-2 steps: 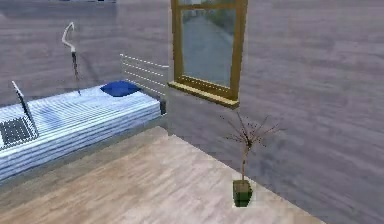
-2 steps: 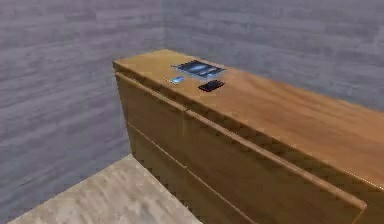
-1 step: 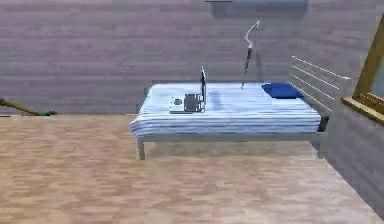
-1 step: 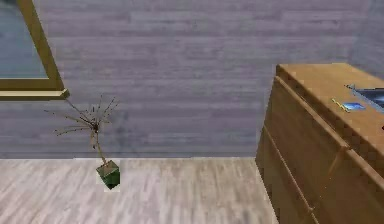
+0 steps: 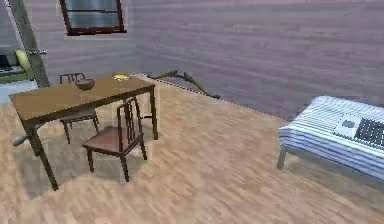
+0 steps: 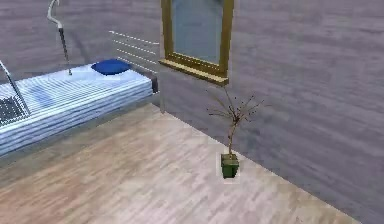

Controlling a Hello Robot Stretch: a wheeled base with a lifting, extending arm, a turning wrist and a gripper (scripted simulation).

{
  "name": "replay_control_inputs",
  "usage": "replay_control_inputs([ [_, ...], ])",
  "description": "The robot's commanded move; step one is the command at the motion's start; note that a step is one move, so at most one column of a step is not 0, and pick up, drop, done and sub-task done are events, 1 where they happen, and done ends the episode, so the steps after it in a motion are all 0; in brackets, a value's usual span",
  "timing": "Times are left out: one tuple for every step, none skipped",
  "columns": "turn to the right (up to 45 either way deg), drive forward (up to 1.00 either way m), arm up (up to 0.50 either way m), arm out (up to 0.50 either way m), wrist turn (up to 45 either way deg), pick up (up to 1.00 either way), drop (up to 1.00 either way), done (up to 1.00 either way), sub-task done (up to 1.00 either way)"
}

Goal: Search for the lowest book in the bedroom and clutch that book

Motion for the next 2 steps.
replay_control_inputs([
  [0.0,1.0,0.0,0.0,0.0,0.0,0.0,0.0,0.0],
  [-3.0,0.0,0.0,0.0,0.0,0.0,0.0,0.0,0.0],
])
